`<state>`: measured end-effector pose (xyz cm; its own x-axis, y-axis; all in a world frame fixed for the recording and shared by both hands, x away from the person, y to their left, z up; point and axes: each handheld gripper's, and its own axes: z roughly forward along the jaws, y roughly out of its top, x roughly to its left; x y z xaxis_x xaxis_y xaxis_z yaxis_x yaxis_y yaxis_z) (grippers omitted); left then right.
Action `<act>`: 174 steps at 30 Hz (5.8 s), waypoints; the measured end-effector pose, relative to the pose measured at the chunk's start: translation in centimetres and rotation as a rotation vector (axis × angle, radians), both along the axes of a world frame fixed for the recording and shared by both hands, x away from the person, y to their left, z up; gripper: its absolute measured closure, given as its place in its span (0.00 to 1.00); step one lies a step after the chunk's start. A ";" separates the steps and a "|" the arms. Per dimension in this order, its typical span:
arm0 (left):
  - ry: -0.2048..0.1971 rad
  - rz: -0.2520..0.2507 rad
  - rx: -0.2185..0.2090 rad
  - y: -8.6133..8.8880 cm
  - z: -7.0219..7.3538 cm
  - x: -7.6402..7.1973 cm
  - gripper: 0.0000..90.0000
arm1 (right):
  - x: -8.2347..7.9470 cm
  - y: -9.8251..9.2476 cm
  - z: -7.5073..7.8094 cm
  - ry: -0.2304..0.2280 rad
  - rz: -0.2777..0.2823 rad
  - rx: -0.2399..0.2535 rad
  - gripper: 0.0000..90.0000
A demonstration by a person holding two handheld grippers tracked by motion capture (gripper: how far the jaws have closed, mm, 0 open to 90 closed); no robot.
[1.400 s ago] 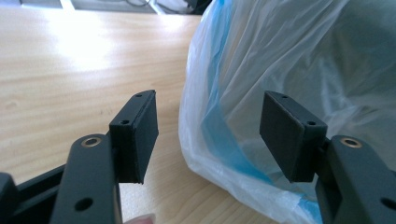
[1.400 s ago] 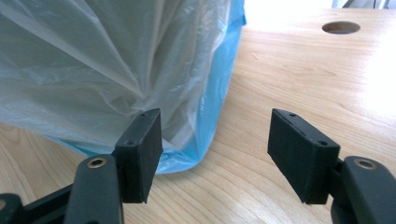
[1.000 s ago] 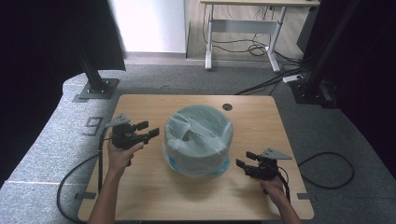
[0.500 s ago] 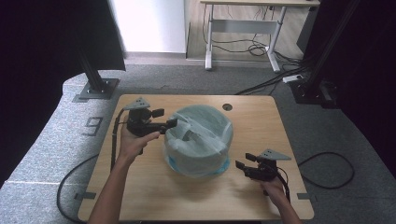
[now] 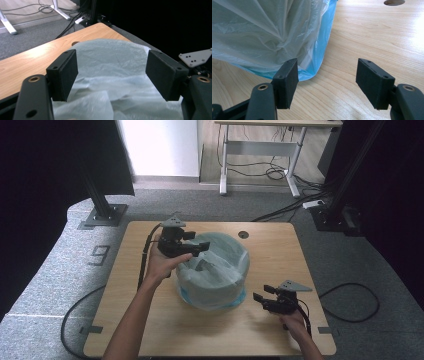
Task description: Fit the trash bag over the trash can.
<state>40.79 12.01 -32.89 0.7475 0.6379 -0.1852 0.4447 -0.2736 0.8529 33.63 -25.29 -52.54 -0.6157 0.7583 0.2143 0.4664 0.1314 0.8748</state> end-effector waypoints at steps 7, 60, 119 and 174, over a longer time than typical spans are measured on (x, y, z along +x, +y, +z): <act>0.036 -0.034 0.028 -2.5 0.5 1.2 0.29 | -0.2 0.2 0.2 -0.011 0.010 0.000 0.37; 0.181 -0.099 0.289 -7.5 -0.4 3.7 0.35 | -0.5 0.1 0.3 -0.013 0.031 0.002 0.37; 0.259 -0.003 0.356 -6.1 -1.1 4.2 0.35 | -0.5 -0.2 0.3 -0.015 0.022 -0.002 0.37; 0.270 -0.215 0.333 -7.3 -2.6 0.4 0.31 | -0.5 -1.4 0.6 -0.024 -0.027 0.003 0.37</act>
